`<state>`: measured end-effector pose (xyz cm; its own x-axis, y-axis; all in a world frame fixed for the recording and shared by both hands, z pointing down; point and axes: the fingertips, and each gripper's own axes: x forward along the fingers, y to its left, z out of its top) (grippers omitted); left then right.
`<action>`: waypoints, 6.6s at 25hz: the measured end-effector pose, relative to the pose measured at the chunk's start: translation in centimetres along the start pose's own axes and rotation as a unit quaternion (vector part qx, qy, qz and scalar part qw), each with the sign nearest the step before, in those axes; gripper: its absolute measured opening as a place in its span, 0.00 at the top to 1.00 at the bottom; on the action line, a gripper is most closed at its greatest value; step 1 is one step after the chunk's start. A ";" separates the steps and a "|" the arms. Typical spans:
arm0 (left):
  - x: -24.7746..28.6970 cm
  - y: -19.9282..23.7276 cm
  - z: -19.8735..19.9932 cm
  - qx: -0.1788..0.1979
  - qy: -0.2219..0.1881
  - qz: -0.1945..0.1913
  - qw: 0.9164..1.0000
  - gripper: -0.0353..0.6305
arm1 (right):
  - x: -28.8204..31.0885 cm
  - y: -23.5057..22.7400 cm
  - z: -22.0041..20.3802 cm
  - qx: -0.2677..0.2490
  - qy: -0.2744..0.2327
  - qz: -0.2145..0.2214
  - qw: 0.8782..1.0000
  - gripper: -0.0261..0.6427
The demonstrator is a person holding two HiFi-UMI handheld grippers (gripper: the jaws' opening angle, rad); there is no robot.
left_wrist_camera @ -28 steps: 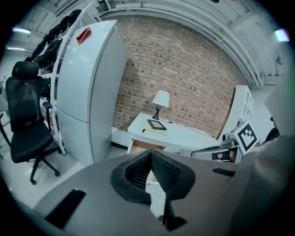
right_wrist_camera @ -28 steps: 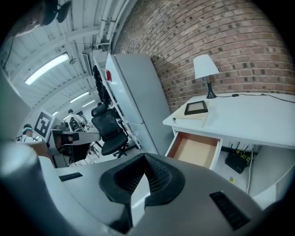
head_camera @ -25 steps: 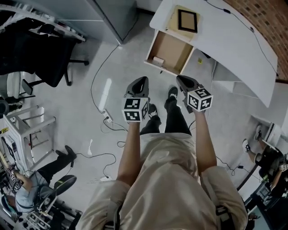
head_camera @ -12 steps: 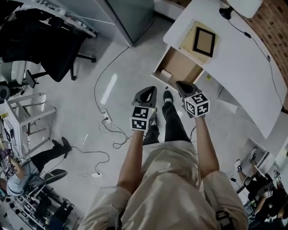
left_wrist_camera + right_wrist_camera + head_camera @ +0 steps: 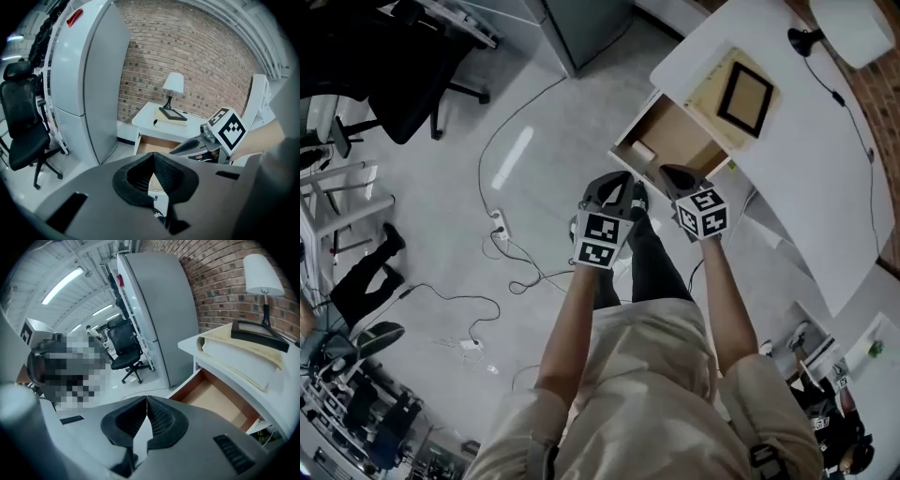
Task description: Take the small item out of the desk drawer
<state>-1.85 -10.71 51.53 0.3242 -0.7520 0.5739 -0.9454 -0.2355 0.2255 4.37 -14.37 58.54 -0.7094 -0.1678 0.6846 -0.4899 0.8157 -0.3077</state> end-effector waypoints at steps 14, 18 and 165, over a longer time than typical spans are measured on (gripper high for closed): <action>5.9 1.4 -5.8 -0.002 0.037 -0.008 0.999 0.92 | 6.5 -4.3 -3.3 -0.026 0.074 0.023 0.997 0.92; 7.3 2.0 -6.9 -0.014 0.036 -0.001 0.999 0.92 | 8.7 -5.9 -4.3 -0.031 0.091 0.031 0.995 0.90; -10.1 -12.0 -6.2 0.091 0.011 -0.118 0.989 0.92 | -15.0 8.2 -6.3 0.107 -0.098 -0.178 0.973 0.77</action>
<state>6.46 3.58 47.89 0.5352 -0.6499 0.5397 -0.8331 -0.5116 0.2101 14.16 -1.67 49.88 -0.5490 -0.5382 0.6395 -0.8013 0.5566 -0.2194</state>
